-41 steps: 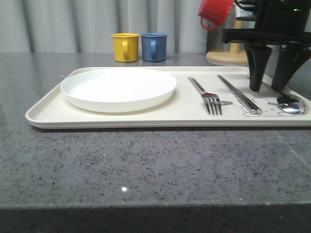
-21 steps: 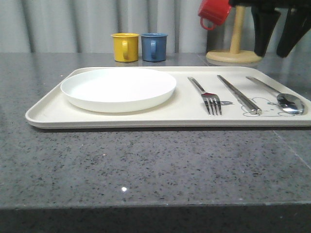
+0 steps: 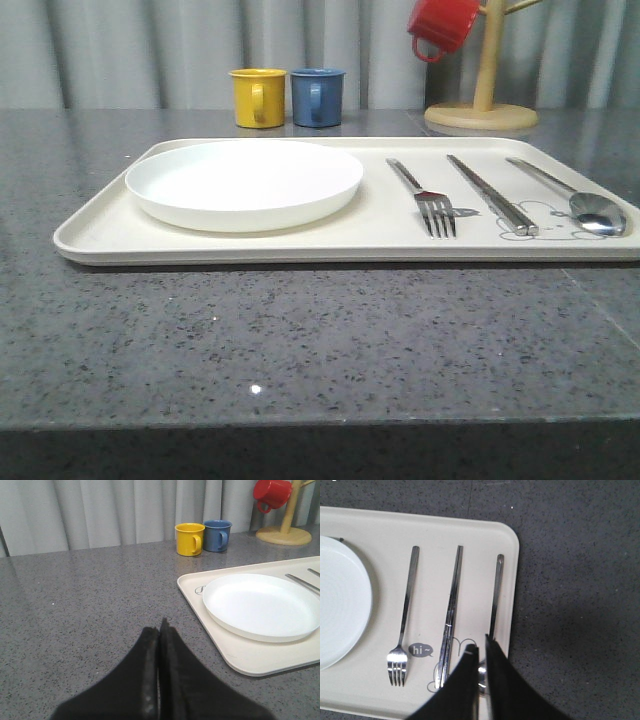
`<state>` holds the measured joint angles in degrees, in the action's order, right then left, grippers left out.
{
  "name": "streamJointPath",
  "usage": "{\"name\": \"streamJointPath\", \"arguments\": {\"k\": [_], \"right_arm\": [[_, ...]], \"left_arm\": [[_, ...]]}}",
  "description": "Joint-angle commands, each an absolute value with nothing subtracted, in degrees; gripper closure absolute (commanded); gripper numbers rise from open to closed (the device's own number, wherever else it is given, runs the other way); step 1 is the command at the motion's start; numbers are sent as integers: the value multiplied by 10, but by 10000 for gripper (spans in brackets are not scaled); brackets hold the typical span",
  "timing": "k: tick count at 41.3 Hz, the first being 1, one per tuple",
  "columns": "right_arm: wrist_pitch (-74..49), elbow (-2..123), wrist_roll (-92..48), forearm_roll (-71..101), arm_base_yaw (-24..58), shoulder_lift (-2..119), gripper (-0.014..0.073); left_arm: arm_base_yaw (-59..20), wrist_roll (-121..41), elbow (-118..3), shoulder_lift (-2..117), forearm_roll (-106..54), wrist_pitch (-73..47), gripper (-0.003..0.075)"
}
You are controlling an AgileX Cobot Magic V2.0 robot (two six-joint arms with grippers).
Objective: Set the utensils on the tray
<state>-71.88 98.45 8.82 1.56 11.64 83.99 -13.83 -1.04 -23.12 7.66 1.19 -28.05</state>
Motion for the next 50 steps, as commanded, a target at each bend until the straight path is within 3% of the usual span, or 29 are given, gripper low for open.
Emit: {"name": "streamJointPath", "arguments": {"k": [1,12,40,50], "right_arm": [[-761,1002,71,10,116,794,680],[-734,909,24,10,116,681,706],[-302,322,17,-20,116,181,706],[-226,225,17,-20,116,46,706]], "left_arm": [[-137,-6,-247,84,12,-234,739],[-137,-6,-247,84,12,-234,739],[-137,-6,-247,84,12,-234,739],[-137,-6,-247,84,12,-234,739]]}}
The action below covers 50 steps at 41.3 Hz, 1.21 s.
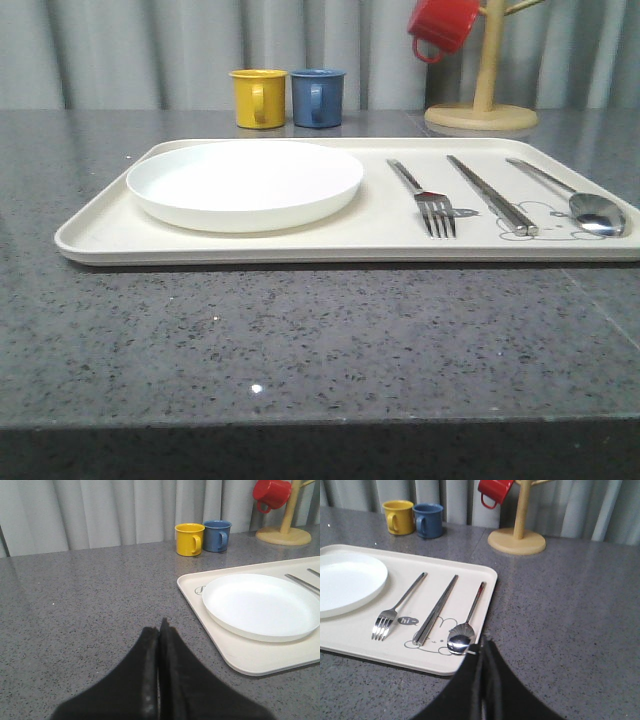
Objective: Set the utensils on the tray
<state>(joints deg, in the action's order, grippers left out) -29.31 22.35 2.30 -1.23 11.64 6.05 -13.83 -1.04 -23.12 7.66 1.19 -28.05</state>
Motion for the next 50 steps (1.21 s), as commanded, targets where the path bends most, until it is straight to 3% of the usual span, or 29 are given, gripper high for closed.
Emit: {"name": "streamJointPath", "arguments": {"k": [1,50], "right_arm": [[-226,223,17,-20,116,39,706],[-230,222,17,-6,116,29,706]], "left_arm": [[-137,-6,-247,84,12,-234,739],[-133,-6,-223,78,17,-204,739]]}}
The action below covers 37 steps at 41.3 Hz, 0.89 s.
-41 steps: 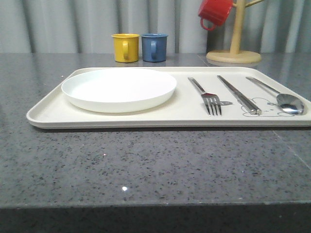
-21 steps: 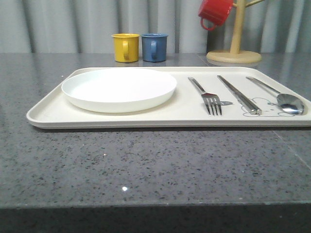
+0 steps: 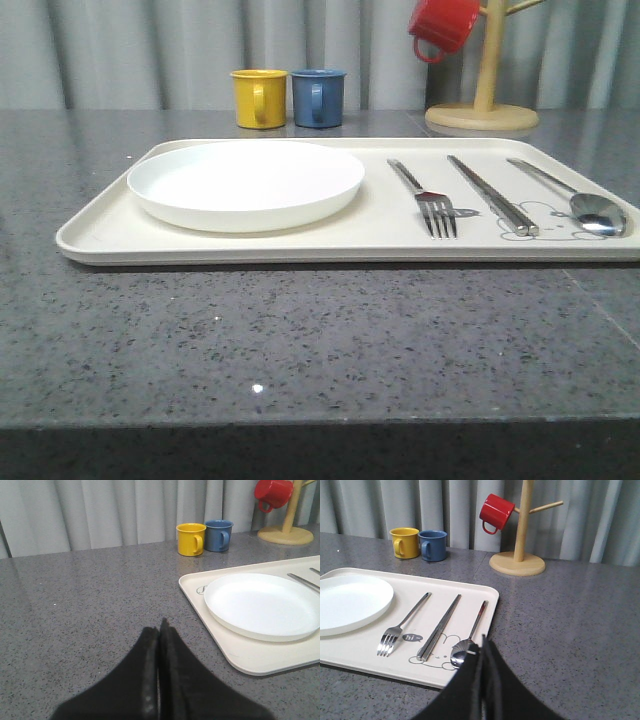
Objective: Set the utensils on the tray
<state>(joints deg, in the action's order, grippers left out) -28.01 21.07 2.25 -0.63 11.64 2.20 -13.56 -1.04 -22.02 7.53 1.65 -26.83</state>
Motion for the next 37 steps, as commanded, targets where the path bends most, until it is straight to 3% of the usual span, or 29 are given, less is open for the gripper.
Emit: {"name": "streamJointPath", "arguments": {"k": [1,15,27,37], "right_arm": [[-230,222,17,-6,116,29,706],[-230,222,17,-6,116,29,706],[-230,222,17,-7,116,29,706],[-230,222,17,-7,116,29,706]], "left_arm": [[-130,-6,-215,74,17,-198,739],[-51,-6,-80,-14,-12,-123,739],[-44,-6,6,-16,-12,-28,739],[-44,-6,5,-15,-12,-46,739]]}}
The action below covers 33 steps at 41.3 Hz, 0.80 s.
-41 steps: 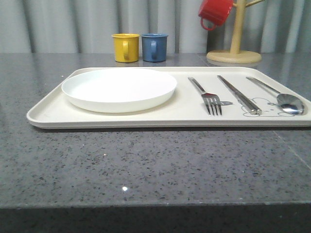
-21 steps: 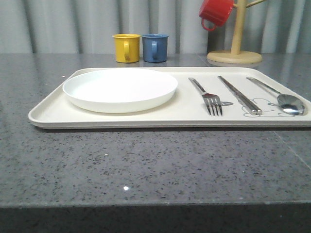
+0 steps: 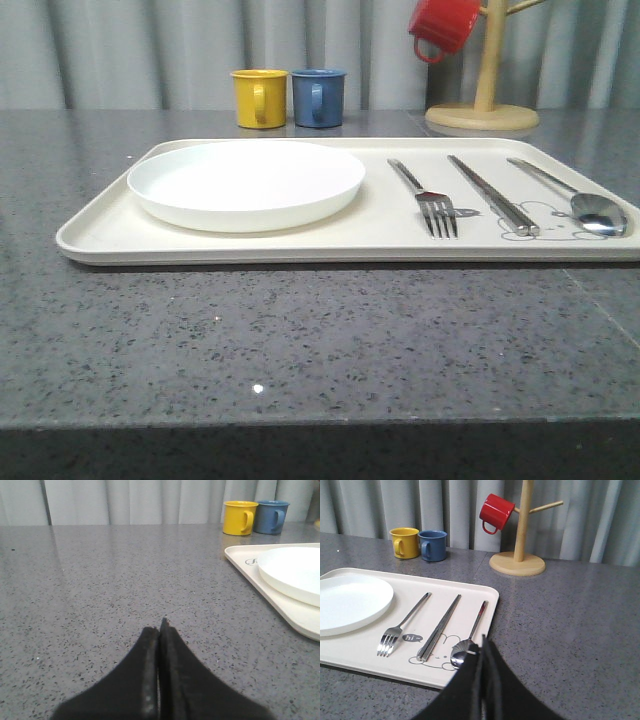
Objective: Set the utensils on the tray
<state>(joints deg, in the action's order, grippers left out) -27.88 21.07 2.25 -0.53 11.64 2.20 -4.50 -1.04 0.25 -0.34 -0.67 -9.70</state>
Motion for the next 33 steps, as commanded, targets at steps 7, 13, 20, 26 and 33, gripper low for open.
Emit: {"name": "streamJointPath", "arguments": {"k": [7,13,20,26,33], "right_arm": [[-230,222,17,-7,116,29,706],[-230,222,17,-7,116,29,706],[-230,222,17,-7,116,29,706],[-227,220,17,-17,116,29,706],[-182,173,17,-33,88,28,706]], "left_arm": [[-44,-6,5,-15,-12,-46,739],[-44,-6,5,-15,-12,-46,739],[-44,-6,5,-15,-12,-46,739],[-44,-6,5,-15,-12,-46,739],[-44,-6,5,-15,-12,-46,739]]}}
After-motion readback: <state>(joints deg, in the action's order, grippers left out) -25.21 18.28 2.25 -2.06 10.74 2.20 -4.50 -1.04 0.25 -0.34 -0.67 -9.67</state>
